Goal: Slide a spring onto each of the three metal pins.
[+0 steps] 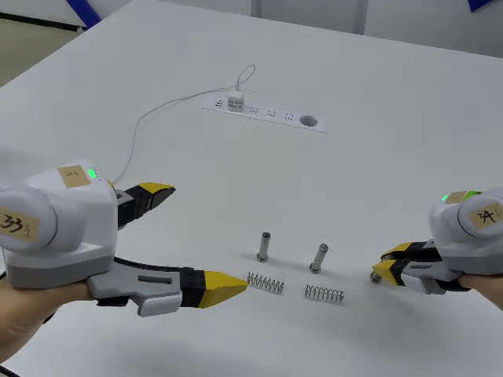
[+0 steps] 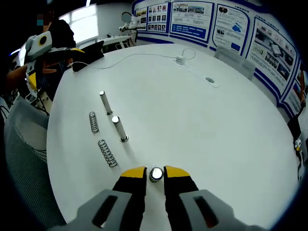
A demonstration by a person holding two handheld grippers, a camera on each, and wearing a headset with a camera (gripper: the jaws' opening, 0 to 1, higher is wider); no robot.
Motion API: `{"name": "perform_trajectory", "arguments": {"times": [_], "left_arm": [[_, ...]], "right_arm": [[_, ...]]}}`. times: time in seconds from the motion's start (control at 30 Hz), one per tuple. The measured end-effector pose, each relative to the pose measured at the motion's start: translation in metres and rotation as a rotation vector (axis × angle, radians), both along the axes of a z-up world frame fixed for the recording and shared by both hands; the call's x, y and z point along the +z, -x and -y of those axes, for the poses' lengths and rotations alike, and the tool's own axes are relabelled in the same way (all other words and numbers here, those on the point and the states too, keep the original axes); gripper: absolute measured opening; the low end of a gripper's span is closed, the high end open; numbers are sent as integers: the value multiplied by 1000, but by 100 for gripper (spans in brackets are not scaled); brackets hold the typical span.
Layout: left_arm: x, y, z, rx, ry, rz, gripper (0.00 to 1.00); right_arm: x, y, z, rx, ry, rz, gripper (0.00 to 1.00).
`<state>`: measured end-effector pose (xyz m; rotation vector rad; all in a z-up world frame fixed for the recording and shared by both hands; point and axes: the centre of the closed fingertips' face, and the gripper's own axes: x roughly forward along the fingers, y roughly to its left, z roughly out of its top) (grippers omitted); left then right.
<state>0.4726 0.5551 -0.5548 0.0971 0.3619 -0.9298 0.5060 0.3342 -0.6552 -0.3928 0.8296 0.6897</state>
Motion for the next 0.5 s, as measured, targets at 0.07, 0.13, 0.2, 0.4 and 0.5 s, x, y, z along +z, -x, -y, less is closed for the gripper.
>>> {"name": "perform_trajectory", "arguments": {"times": [0.07,0.13,0.2,0.4,0.5], "left_arm": [[0,0,0,0,1,1,100],[1,0,0,-1,1,1,100],[1,1,0,-2,0,1,100],[2,2,2,-10,-2,3,100],[3,2,3,-16,-4,2,100]], "right_arm": [[3,-1,0,2,-4,8,16],[6,-1,-1,0,-7,17,16],[8,-1,-1,0,-7,24,17],[28,0,-5,17,-26,94,21],[45,2,-17,63,-69,155,21]]}}
